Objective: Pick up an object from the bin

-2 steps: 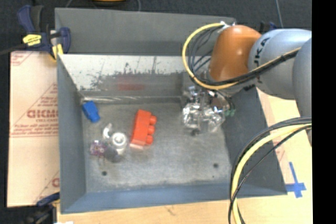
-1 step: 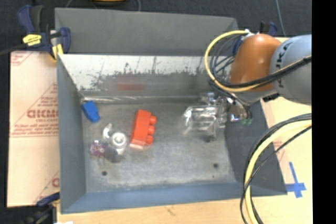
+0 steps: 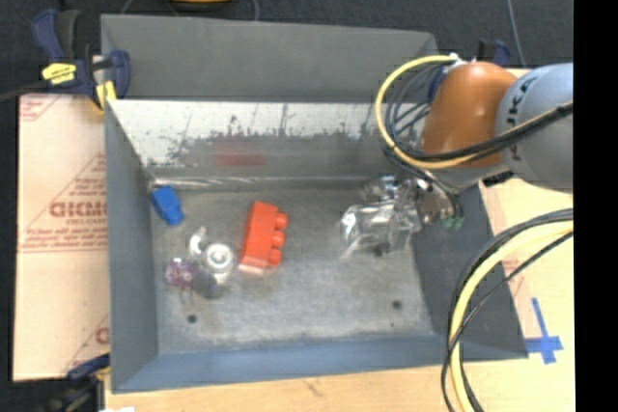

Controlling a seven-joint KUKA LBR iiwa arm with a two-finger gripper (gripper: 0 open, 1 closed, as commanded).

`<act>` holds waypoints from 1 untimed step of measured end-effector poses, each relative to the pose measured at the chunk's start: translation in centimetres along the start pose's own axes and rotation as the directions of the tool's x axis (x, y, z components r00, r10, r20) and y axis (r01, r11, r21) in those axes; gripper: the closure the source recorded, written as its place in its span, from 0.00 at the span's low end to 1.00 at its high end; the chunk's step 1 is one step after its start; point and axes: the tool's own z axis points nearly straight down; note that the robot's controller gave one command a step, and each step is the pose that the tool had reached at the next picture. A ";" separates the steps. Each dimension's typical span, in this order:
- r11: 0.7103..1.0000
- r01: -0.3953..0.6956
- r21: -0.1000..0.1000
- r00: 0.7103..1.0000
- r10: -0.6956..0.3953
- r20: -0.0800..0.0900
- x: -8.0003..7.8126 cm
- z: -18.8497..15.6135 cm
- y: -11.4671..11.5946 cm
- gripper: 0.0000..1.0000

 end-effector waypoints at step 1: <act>0.999 -0.038 0.001 0.999 0.038 -0.002 1.4 -17.5 1.0 1.00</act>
Offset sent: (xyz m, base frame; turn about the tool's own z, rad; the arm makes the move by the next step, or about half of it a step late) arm -0.0181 0.0091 0.1703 0.0418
